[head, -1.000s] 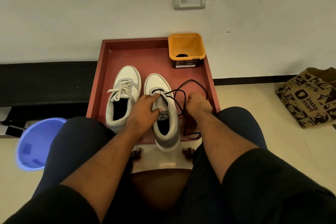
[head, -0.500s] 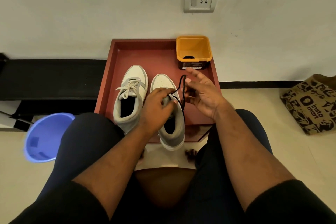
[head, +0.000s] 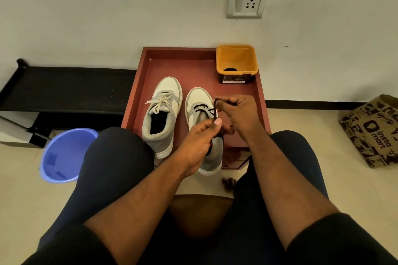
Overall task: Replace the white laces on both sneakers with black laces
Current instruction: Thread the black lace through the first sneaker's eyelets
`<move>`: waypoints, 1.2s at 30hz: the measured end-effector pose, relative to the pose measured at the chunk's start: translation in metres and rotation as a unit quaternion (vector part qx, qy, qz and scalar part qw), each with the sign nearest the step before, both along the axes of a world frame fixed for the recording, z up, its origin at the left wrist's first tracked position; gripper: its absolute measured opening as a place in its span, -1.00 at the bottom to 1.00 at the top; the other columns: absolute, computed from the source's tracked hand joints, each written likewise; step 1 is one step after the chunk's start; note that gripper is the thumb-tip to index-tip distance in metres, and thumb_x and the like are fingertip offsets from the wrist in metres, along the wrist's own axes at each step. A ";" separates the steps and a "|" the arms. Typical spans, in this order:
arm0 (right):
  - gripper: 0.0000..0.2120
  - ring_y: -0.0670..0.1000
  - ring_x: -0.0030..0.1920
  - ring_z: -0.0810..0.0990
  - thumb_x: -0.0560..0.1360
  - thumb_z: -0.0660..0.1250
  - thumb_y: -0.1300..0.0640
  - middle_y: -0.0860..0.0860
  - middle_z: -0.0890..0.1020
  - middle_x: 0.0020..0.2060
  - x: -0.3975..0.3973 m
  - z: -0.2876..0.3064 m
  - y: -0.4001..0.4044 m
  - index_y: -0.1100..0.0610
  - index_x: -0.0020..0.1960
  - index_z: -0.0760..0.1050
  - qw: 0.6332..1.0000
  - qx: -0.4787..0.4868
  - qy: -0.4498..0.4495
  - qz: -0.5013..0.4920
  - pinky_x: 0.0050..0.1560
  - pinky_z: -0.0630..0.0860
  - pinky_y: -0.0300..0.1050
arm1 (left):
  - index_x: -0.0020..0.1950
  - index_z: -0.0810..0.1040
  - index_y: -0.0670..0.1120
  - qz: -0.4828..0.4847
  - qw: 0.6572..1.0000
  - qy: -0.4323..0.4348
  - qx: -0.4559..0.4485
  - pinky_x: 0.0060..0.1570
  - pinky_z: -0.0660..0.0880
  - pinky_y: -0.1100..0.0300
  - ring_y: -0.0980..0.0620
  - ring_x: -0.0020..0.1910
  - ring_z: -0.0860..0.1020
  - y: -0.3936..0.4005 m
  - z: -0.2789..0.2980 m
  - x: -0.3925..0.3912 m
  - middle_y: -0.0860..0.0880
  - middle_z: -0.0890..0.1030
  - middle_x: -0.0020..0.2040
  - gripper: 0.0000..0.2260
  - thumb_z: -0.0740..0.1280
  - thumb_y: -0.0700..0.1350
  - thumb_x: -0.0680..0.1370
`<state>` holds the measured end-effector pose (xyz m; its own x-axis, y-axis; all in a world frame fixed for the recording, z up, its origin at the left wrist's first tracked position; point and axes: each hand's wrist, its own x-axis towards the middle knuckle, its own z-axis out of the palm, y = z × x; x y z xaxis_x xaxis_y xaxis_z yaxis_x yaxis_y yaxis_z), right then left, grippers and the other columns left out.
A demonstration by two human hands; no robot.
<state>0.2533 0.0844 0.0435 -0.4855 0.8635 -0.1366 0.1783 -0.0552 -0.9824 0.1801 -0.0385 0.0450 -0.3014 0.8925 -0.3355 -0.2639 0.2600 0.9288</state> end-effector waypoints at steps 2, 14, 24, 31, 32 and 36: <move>-0.88 -0.14 -0.24 0.60 0.47 0.44 0.18 0.00 0.69 -0.19 0.007 -0.006 0.012 0.11 0.00 0.68 0.992 0.037 -0.067 -0.103 -0.14 0.54 -0.22 | -0.04 0.59 -0.17 0.033 0.999 -0.002 0.012 0.11 0.53 0.13 -0.07 -0.12 0.61 -0.005 0.004 -0.011 -0.08 0.63 -0.27 -0.72 0.17 -0.03 0.66; -0.81 -0.34 -0.13 0.60 0.51 0.39 0.22 -0.07 0.67 -0.05 0.009 -0.003 -0.009 0.19 0.11 0.64 0.987 0.093 -0.076 0.106 0.07 0.53 -0.34 | -0.15 0.64 -0.12 0.082 0.978 0.187 -0.046 -0.54 0.19 0.34 0.18 -0.59 0.21 -0.018 0.010 -0.054 0.09 0.34 -0.56 -0.87 0.35 -0.14 0.57; -0.80 -0.39 -0.21 0.52 0.48 0.41 0.26 -0.12 0.65 -0.16 0.003 -0.002 -0.023 0.15 0.09 0.66 0.949 0.225 -0.133 0.175 -0.19 0.41 -0.46 | -0.12 0.65 -0.16 0.052 0.968 0.244 -0.033 -0.49 0.32 0.43 0.26 -0.58 0.38 -0.015 0.000 -0.056 0.15 0.48 -0.56 -0.90 0.41 -0.15 0.54; -0.61 -0.21 0.04 0.51 0.46 0.44 0.20 -0.03 0.57 0.19 0.014 -0.008 0.001 0.07 0.28 0.55 0.926 0.267 -0.240 0.121 0.15 0.46 -0.27 | -0.14 0.65 -0.08 0.063 0.960 0.269 -0.052 -0.45 0.36 0.44 0.26 -0.55 0.43 -0.016 -0.007 -0.069 0.03 0.55 -0.46 -0.93 0.41 -0.15 0.53; -0.53 -0.31 0.05 0.47 0.44 0.46 0.19 -0.07 0.54 0.24 0.011 -0.009 -0.004 0.04 0.33 0.51 0.926 0.257 -0.223 0.166 0.17 0.41 -0.35 | -0.16 0.65 -0.08 0.050 0.959 0.275 -0.054 -0.43 0.37 0.44 0.27 -0.54 0.44 -0.015 -0.009 -0.067 0.05 0.56 -0.47 -0.93 0.42 -0.14 0.53; -0.76 -0.31 -0.09 0.59 0.45 0.46 0.17 -0.20 0.67 -0.09 0.000 -0.019 -0.018 0.02 0.11 0.66 0.944 0.217 -0.148 0.198 0.05 0.55 -0.26 | -0.19 0.66 -0.03 0.037 0.964 0.257 -0.058 -0.45 0.43 0.36 0.20 -0.52 0.49 -0.011 -0.012 -0.062 0.02 0.60 -0.45 -0.92 0.45 -0.11 0.50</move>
<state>0.2532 0.0661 0.0245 -0.7782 0.6280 0.0087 0.3703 0.4700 -0.8012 0.1176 -0.0495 0.0332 -0.5156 0.8280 -0.2205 0.2017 0.3674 0.9079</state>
